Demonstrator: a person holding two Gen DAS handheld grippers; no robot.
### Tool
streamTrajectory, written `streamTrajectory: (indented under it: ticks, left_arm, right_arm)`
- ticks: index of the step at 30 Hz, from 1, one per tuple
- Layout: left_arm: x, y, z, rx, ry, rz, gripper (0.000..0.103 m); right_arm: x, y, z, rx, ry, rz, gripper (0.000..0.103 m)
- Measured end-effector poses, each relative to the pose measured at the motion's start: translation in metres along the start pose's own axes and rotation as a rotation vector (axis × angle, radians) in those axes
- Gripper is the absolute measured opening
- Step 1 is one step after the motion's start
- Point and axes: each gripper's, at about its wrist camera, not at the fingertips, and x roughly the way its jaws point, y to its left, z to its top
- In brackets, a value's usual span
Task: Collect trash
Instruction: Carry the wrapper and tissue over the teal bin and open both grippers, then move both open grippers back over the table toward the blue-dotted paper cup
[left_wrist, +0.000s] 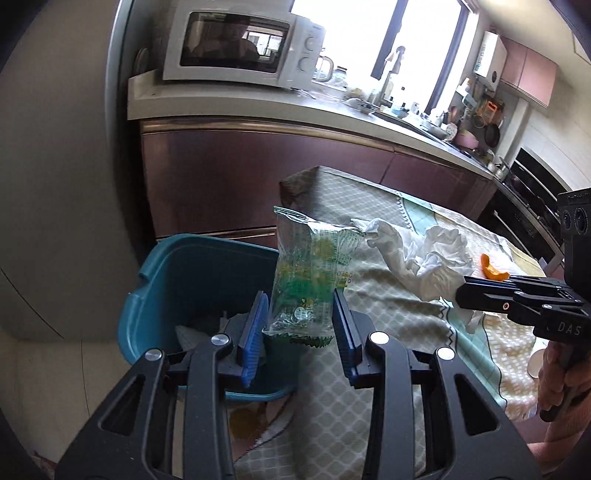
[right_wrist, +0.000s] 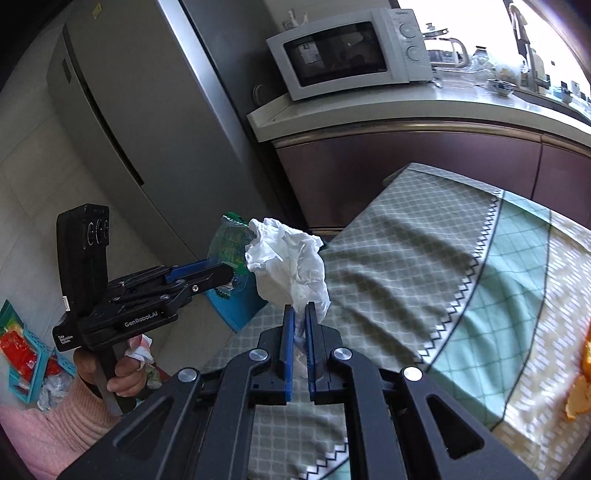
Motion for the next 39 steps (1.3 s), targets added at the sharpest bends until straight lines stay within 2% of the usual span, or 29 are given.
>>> streamTrajectory:
  ticks: [9, 16, 23, 25, 32, 39]
  left_arm:
    - [0.039, 0.057, 0.0, -0.081, 0.069, 0.102, 0.036]
    - [0.074, 0.079, -0.006, -0.122, 0.132, 0.117, 0.037]
    - [0.094, 0.084, -0.012, -0.159, 0.151, 0.133, 0.042]
    - [0.098, 0.086, -0.013, -0.169, 0.154, 0.13, 0.042]
    - [0.094, 0.079, -0.011, -0.151, 0.134, 0.127, 0.042]
    - [0.056, 0.041, -0.003, -0.068, 0.029, 0.034, 0.043]
  right_arm:
    - [0.076, 0.017, 0.03, 0.013, 0.099, 0.042, 0.005]
    - [0.13, 0.02, 0.043, 0.038, 0.169, 0.021, 0.007]
    - [0.154, 0.02, 0.048, 0.06, 0.174, 0.019, 0.02]
    - [0.155, 0.019, 0.048, 0.072, 0.166, 0.019, 0.026]
    - [0.138, 0.02, 0.044, 0.057, 0.124, 0.038, 0.027]
    - [0.066, 0.017, 0.023, 0.001, 0.025, 0.051, 0.034]
